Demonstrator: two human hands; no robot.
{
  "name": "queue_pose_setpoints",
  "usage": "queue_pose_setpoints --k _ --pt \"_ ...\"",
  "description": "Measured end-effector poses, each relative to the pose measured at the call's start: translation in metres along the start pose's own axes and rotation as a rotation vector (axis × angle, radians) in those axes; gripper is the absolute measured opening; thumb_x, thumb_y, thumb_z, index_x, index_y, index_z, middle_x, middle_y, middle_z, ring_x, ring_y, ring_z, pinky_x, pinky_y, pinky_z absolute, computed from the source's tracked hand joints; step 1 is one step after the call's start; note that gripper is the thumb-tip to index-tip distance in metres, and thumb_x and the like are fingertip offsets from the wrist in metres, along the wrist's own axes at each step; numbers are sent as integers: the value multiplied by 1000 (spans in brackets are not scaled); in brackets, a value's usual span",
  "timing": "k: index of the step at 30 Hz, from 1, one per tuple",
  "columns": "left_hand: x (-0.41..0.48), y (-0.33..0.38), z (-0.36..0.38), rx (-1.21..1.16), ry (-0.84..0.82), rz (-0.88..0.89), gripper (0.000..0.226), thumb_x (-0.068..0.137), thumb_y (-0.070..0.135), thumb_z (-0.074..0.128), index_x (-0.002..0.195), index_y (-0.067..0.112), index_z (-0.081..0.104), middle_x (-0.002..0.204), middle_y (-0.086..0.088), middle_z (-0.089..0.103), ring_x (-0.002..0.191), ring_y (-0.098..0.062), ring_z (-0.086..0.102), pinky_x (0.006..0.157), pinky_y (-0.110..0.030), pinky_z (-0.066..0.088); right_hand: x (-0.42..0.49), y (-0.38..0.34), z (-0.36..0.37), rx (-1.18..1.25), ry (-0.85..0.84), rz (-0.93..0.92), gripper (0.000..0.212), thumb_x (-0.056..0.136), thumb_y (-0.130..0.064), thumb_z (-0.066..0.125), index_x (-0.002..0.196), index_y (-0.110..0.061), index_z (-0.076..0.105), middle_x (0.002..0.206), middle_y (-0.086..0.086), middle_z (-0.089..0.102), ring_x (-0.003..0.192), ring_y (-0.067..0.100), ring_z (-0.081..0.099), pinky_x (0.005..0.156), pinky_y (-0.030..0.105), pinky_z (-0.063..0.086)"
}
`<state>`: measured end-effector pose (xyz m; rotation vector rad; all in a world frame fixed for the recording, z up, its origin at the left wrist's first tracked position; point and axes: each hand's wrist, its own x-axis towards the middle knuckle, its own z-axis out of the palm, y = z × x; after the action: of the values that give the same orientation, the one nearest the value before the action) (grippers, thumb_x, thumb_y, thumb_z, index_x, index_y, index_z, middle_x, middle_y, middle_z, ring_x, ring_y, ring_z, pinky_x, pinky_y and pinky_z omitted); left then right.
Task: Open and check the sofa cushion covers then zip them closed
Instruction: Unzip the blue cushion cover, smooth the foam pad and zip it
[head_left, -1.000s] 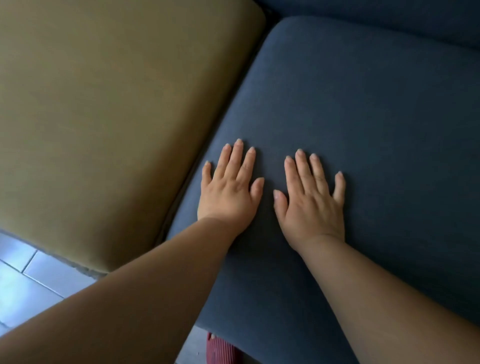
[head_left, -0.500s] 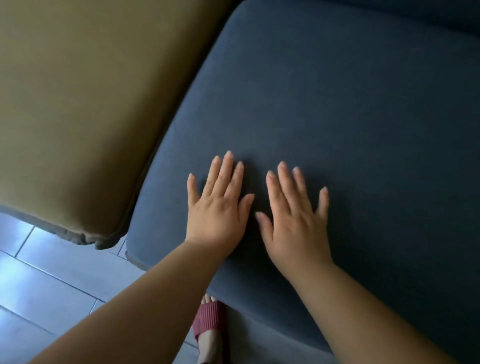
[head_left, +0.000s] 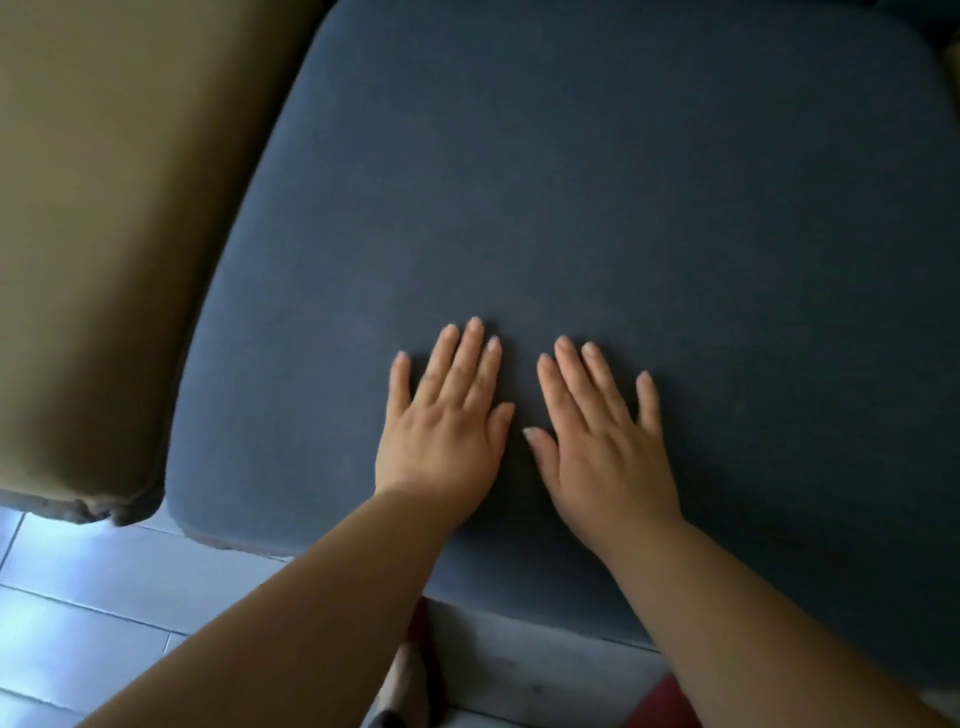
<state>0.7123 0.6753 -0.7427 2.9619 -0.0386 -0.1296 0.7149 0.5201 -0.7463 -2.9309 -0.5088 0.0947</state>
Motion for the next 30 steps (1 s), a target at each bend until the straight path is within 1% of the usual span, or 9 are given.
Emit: queue_pose_setpoints --k 4,7,9,11,15,18,22,27,30 --pt "16 40 -10 -68 141 65 58 98 41 23 151 19 24 158 5 4 147 -14 1 117 -51 -1 -14 34 -20 33 189 87 64 98 -40 33 153 -11 24 163 6 10 150 25 10 115 59 4" --pt "13 75 9 -15 45 157 60 95 43 26 149 18 34 158 0 15 146 -17 15 116 -48 7 -36 67 -13 -30 85 173 64 97 -43 29 153 -11 27 163 6 14 149 25 16 114 64 17" --pt "11 80 20 55 -73 122 66 93 48 17 151 18 28 160 3 9 147 -12 7 117 -47 6 -44 74 -4 -26 -37 170 65 96 -46 27 152 -12 31 162 6 21 148 25 21 113 62 22" --pt "17 86 19 83 -68 101 70 91 50 6 153 20 15 158 7 -8 145 -8 -10 118 -45 -2 -43 78 -7 -1 7 172 65 96 -45 28 152 -12 31 162 6 21 149 25 19 113 61 19" --pt "9 127 17 31 -20 253 61 95 42 23 151 17 25 159 1 6 147 -15 6 117 -49 7 -67 106 -10 9 88 239 63 98 -43 29 154 -13 26 163 6 17 150 24 15 115 61 15" --pt "6 149 26 68 -113 207 65 94 47 8 154 22 16 158 8 -7 145 -7 -11 118 -44 -5 -78 121 -11 17 20 223 64 96 -46 27 151 -12 31 161 6 23 149 24 20 111 64 23" --pt "11 191 12 -35 35 314 59 98 43 18 152 20 19 159 4 -3 147 -13 -4 117 -48 -3 -91 154 -33 30 198 320 63 99 -42 30 154 -13 24 163 4 8 151 24 9 116 58 2" --pt "-9 234 47 133 -178 350 69 91 53 -2 154 26 0 157 7 -19 143 -9 -22 116 -43 -13 -138 195 -12 13 -6 459 67 97 -52 23 154 -17 27 162 4 19 149 25 17 115 61 16" --pt "-8 229 53 137 -154 352 65 93 52 5 153 25 6 158 9 -10 145 -8 -13 117 -41 -8 -136 197 -12 22 17 435 65 97 -51 28 153 -17 30 161 5 23 148 26 20 114 60 16"
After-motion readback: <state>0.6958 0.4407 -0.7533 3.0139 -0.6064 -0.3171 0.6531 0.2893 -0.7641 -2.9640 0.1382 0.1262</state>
